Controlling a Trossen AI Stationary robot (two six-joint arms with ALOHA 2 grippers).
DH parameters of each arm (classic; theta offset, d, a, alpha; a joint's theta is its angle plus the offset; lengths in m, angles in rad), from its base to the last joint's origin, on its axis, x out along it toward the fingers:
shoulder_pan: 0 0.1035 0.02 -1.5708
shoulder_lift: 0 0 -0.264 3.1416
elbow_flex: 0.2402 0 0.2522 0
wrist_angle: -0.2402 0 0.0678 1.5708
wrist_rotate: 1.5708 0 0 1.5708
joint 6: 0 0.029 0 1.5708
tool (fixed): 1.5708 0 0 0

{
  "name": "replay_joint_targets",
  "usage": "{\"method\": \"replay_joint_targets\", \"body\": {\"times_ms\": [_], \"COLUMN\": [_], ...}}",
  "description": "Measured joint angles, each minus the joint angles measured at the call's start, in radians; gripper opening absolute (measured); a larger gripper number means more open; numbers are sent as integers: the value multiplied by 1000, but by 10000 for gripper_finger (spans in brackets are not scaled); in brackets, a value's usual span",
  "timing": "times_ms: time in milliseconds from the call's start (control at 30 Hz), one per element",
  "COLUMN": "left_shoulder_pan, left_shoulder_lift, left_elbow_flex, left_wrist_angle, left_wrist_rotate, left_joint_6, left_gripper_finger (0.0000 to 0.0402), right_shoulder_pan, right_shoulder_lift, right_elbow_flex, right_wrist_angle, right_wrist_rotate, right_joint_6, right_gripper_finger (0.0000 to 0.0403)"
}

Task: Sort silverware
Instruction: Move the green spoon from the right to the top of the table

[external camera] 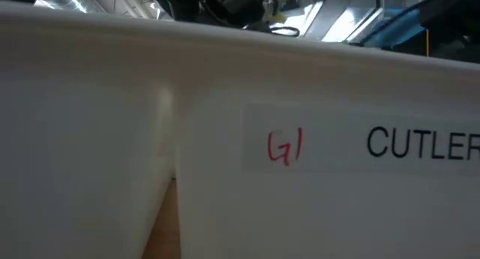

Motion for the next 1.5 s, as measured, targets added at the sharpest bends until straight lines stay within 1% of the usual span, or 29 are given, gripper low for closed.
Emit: {"method": "replay_joint_targets", "body": {"times_ms": [133, 267, 367, 467, 700, 900, 1033, 1200, 1333, 1500], "left_shoulder_pan": [20, 26, 25, 24, 24, 24, 23, 22, 22, 22], "left_shoulder_lift": [0, 0, 0, 0, 0, 0, 0, 0, 0, 0], "left_elbow_flex": [0, 0, 0, 0, 0, 0, 0, 0, 0, 0], "left_wrist_angle": [-6, -7, -13, -27, -25, -23, -23, -15, -14, -15], "left_wrist_rotate": [3, 3, 3, 3, 3, 3, 3, 3, 3, 3], "left_joint_6": [35, 59, 62, 83, 82, 83, 80, 80, 80, 80], "left_gripper_finger": [98, 98, 98, 98, 98, 98, 98, 98, 98, 98], "right_shoulder_pan": [63, 104, 112, 111, 110, 100, 28, -101, -219, -375], "right_shoulder_lift": [103, 182, 221, 230, 236, 239, 239, 255, 272, 293], "right_elbow_flex": [0, 5, 8, 8, 2, -2, -3, -2, -2, -2], "right_wrist_angle": [56, 89, 94, 96, 119, 96, 84, 107, 180, 338], "right_wrist_rotate": [13, 58, 82, 111, 346, 540, 563, 576, 583, 556], "right_joint_6": [69, 133, 159, 163, 163, 162, 142, 31, -93, -284], "right_gripper_finger": [1, 1, 1, 1, 1, 1, 1, 1, 1, 1]}}
